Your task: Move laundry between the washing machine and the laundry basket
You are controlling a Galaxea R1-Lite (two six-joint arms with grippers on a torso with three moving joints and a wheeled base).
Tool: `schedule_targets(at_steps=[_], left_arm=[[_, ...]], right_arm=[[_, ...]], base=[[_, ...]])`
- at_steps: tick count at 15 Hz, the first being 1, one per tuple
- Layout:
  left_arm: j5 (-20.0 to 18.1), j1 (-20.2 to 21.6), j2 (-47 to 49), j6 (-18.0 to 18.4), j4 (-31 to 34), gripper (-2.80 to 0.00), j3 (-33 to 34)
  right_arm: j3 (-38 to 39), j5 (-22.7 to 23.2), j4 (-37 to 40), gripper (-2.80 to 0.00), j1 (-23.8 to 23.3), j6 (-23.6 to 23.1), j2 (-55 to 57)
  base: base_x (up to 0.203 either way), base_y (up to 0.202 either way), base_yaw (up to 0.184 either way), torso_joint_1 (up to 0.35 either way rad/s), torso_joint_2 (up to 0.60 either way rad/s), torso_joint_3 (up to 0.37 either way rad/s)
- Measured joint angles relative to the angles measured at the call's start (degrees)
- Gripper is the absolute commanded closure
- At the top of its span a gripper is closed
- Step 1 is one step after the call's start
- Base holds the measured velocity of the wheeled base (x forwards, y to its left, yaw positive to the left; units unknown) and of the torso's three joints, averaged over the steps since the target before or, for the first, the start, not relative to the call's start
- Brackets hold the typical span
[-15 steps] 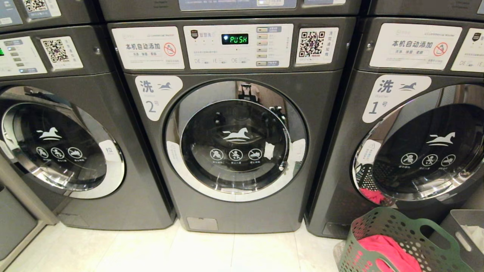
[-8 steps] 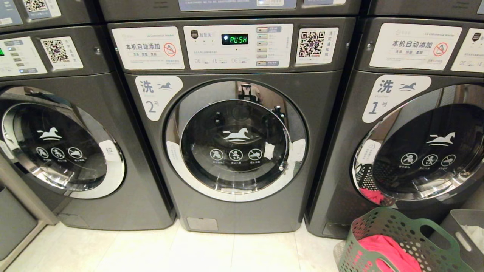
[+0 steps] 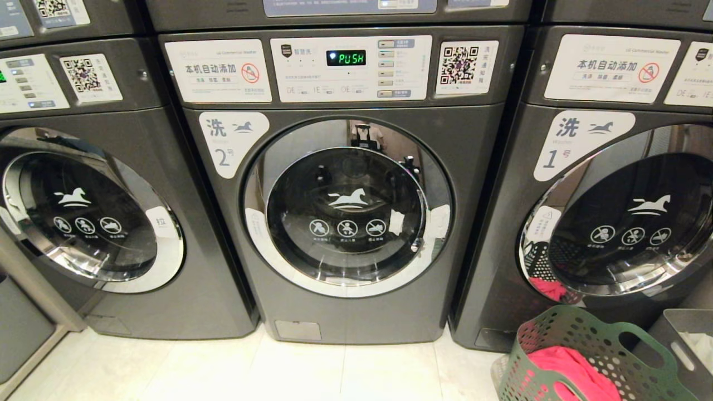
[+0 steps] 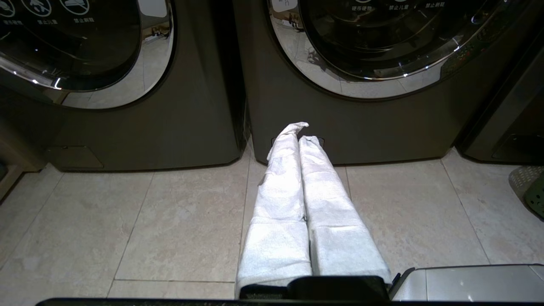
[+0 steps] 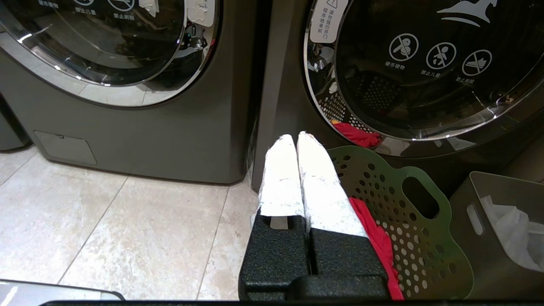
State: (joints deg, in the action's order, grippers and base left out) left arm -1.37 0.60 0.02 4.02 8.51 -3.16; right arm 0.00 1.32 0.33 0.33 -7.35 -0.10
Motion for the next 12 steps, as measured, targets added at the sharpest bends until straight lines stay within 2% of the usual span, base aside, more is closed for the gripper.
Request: schedule_targets(at_steps=[12], left_arm=[[0.0,0.0,0.0,0.0,0.0,0.00,0.0]], right_arm=[[0.0,-0.4,0.0,0.00,0.0,1.8,0.0]], base=[[0.000,0.000,0.000,0.000,0.00,0.000]])
